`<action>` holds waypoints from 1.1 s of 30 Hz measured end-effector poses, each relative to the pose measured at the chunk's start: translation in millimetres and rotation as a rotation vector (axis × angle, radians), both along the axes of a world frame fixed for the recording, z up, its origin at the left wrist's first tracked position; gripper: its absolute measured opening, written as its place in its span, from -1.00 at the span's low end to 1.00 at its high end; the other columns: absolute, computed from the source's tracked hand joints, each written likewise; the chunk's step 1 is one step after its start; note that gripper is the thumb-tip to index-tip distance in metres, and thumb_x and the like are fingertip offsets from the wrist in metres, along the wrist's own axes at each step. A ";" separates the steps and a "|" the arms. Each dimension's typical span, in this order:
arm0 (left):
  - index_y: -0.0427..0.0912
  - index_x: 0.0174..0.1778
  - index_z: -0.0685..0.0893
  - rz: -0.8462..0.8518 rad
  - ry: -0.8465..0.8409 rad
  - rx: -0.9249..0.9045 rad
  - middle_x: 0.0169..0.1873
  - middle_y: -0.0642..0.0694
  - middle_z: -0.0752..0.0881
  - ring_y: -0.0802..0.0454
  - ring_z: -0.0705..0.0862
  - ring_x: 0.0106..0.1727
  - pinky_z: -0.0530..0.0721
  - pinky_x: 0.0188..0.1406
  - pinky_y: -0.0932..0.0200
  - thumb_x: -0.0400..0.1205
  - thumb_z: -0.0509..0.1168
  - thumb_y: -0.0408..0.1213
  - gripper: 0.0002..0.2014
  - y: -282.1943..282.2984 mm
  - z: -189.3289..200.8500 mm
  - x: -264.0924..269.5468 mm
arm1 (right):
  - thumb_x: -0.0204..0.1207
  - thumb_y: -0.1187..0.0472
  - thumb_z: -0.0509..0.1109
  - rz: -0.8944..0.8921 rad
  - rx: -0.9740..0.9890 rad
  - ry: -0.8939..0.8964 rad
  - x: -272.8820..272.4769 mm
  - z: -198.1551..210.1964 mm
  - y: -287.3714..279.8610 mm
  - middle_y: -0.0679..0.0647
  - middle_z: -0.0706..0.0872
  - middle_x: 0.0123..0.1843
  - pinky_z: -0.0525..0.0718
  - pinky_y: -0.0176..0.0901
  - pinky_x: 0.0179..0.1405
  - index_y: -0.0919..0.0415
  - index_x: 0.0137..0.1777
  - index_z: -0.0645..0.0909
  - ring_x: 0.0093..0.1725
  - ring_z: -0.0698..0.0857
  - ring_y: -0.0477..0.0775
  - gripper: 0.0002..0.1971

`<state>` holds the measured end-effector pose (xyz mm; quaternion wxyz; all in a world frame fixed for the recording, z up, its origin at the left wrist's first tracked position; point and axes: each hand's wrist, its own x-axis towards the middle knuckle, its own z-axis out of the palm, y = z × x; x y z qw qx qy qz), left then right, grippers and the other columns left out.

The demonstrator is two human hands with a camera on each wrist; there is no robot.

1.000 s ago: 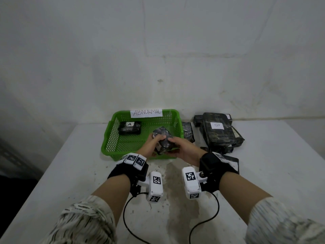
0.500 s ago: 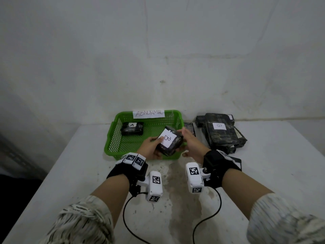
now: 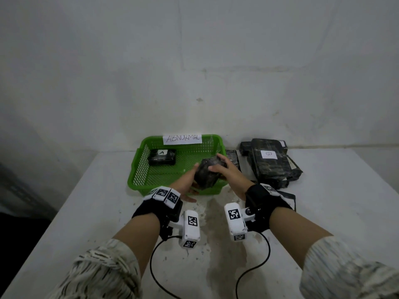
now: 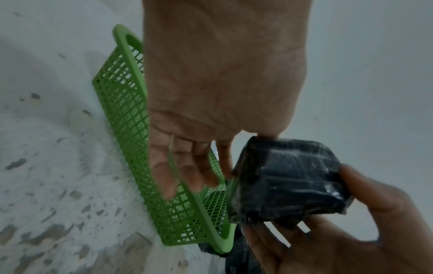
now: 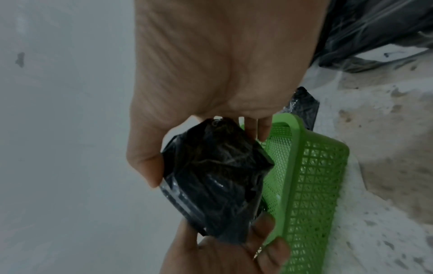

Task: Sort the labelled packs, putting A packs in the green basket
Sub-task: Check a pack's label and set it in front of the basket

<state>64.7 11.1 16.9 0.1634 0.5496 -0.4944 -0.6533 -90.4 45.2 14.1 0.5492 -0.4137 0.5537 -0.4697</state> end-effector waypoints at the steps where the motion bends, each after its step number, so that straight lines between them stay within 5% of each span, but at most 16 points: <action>1: -0.05 0.24 0.33 0.016 0.039 -0.013 0.10 -0.19 0.57 -0.18 0.63 0.10 0.67 -0.16 -0.05 0.63 -0.05 0.29 -0.49 0.1 1.1 -0.2 | 0.54 0.16 0.42 -0.026 0.016 -0.024 0.4 -0.9 -0.7 0.14 0.47 0.47 0.58 -0.19 0.13 0.11 0.62 0.26 0.38 0.53 0.11 -0.33; 3: -0.02 0.38 0.23 0.045 0.162 -0.012 0.31 -0.18 0.46 -0.28 0.57 0.28 0.67 -0.02 -0.22 0.62 0.00 0.26 -0.45 1.1 2.9 -0.7 | 0.58 0.16 0.35 -0.045 0.035 -0.075 1.1 -4.3 -2.0 0.22 0.58 0.34 0.59 -0.06 0.21 0.26 0.49 0.43 0.26 0.61 0.13 -0.51; 6: -0.07 0.41 0.39 -0.026 0.329 0.043 0.31 -0.23 0.52 -0.23 0.61 0.25 0.73 -0.05 -0.10 0.64 0.09 0.17 -0.49 5.0 6.7 -4.3 | 0.62 0.13 0.25 -0.030 0.054 -0.143 1.9 -4.9 -0.8 0.28 0.63 0.13 0.59 0.09 0.27 0.25 0.16 0.58 0.09 0.64 0.16 -0.77; 9: -0.10 0.17 0.53 -0.014 0.402 0.031 0.16 -0.27 0.56 -0.20 0.62 0.15 0.69 0.06 -0.09 0.68 0.20 -0.25 -0.83 6.9 7.1 -6.1 | 0.63 0.07 0.23 -0.027 0.096 -0.221 -1.0 -5.3 0.3 0.26 0.65 0.13 0.54 0.12 0.35 0.21 0.16 0.60 0.11 0.63 0.16 -0.73; 11: -0.15 0.15 0.54 -0.001 0.436 0.016 0.10 -0.26 0.57 -0.17 0.62 0.10 0.66 0.11 -0.12 0.67 0.19 -0.36 -0.84 5.4 6.7 -6.7 | 0.63 0.03 0.25 -0.015 0.113 -0.244 -4.8 -5.3 2.3 0.27 0.65 0.15 0.55 0.10 0.35 0.22 0.22 0.61 0.14 0.63 0.16 -0.68; 16: -0.23 0.31 0.49 -0.024 0.385 -0.071 0.05 -0.22 0.64 -0.13 0.67 0.04 0.70 0.05 -0.03 0.65 0.24 -0.38 -0.70 6.9 9.2 -8.0 | 0.40 -0.02 0.47 0.035 0.109 -0.284 -10.3 -9.6 3.3 0.24 0.67 0.24 0.70 -0.07 0.05 0.23 0.31 0.59 0.16 0.70 0.14 -0.48; 20: -0.11 0.30 0.49 -0.079 0.327 -0.101 0.17 -0.25 0.60 -0.10 0.67 0.01 0.70 -0.12 0.07 0.69 0.16 -0.12 -0.71 9.8 7.6 -1.8 | 0.40 0.20 0.41 0.050 0.117 -0.384 -10.7 -7.4 3.4 0.20 0.69 0.05 0.70 -0.12 -0.04 0.23 0.07 0.66 -0.06 0.69 0.09 -0.75; 22: -0.17 0.42 0.40 -0.013 0.333 -0.088 0.25 -0.29 0.53 -0.11 0.63 0.05 0.71 -0.15 0.09 0.70 0.10 -0.02 -0.58 7.3 3.0 1.2 | 0.18 0.28 0.47 0.045 0.108 -0.515 -14.3 -8.2 1.4 0.21 0.70 0.01 0.68 -0.05 0.04 0.24 0.05 0.66 -0.05 0.69 0.13 -0.62; 26: -0.30 0.48 0.38 0.144 0.395 -0.024 0.07 -0.20 0.63 -0.02 0.62 -0.05 0.63 -0.09 0.11 0.66 0.22 -0.36 -0.56 2.1 -6.6 10.3 | -0.26 0.33 0.63 0.081 0.106 -0.616 -21.5 -14.9 -2.1 0.29 0.75 0.08 0.73 0.06 0.08 0.28 0.07 0.69 0.04 0.73 0.26 -0.28; 30: -0.19 0.23 0.56 -0.010 0.289 0.042 -0.08 -0.14 0.67 0.02 0.63 -0.21 0.61 -0.36 0.23 0.62 0.25 -0.44 -0.73 7.2 -13.0 28.8 | 0.29 0.44 0.25 0.082 0.190 -0.456 -21.9 -18.9 8.9 0.30 0.65 0.17 0.59 0.08 0.16 0.23 0.08 0.66 0.16 0.60 0.29 -0.63; 33: -0.19 0.04 0.56 -0.116 0.248 0.146 -0.19 -0.14 0.61 0.08 0.61 -0.38 0.57 -0.55 0.33 0.63 0.21 -0.47 -0.86 15.0 -24.4 43.3 | 0.62 0.31 0.16 0.121 0.334 -0.214 -14.7 -24.1 15.0 0.14 0.70 -0.09 0.63 -0.09 -0.13 0.17 -0.03 0.64 -0.10 0.63 0.12 -0.79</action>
